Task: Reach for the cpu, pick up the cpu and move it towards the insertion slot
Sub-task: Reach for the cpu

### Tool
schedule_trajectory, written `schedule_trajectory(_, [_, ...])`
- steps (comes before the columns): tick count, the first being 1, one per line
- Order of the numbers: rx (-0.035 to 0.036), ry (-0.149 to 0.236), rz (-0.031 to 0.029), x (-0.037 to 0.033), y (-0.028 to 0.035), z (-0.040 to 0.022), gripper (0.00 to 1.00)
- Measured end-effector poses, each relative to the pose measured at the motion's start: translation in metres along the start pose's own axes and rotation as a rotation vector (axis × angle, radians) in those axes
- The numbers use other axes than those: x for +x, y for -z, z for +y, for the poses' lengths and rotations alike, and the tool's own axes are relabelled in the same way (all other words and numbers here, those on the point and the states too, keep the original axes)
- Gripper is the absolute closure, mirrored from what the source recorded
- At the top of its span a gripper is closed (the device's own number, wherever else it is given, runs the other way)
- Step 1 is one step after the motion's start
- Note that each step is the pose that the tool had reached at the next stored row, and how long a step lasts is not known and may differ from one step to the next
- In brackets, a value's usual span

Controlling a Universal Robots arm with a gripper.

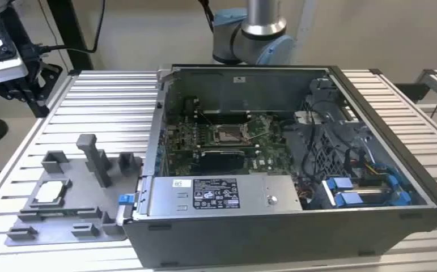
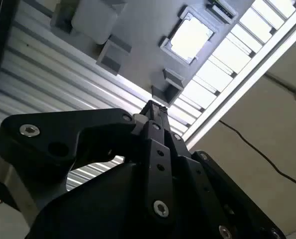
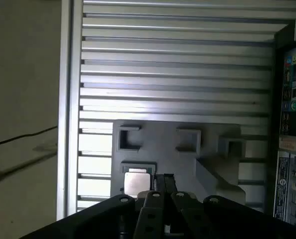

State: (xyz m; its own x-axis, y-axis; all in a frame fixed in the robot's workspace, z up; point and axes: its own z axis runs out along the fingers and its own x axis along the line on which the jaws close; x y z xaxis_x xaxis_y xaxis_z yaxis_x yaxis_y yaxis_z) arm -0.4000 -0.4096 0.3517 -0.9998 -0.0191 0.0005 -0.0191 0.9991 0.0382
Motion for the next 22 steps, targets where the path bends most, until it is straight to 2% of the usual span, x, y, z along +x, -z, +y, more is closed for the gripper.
schedule_trajectory(13, [0.0002,0.000,0.0003,0.0001,0.0001,-0.0002,1.00])
schedule_trajectory(15, [0.0000,0.000,0.0000,0.0020,0.0000,-0.0010,1.00])
schedule_trajectory(18, [0.0000,0.000,-0.0001,0.0068,0.0000,-0.0066,1.00])
schedule_trajectory(22, [0.0000,0.000,-0.0001,0.0108,0.0001,-0.0186,1.00])
